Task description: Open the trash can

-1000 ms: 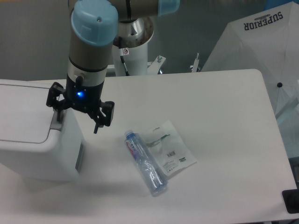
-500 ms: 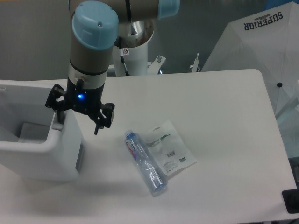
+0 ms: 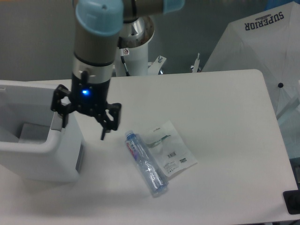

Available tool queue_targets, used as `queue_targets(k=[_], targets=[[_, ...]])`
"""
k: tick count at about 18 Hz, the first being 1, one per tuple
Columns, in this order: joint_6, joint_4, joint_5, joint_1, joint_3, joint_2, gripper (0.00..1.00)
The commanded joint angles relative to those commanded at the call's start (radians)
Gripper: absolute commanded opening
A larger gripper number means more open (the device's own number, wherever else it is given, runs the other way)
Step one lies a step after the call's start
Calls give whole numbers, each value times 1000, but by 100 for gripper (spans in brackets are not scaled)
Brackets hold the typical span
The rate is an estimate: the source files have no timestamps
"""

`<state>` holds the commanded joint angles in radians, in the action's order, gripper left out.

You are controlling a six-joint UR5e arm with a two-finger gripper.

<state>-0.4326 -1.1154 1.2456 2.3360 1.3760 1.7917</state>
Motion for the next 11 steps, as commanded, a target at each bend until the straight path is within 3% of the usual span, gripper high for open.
queue_targets(k=[6, 11], targets=[[-161, 52, 17, 118, 35, 55, 100], [-251, 140, 167, 158, 38, 153, 100]])
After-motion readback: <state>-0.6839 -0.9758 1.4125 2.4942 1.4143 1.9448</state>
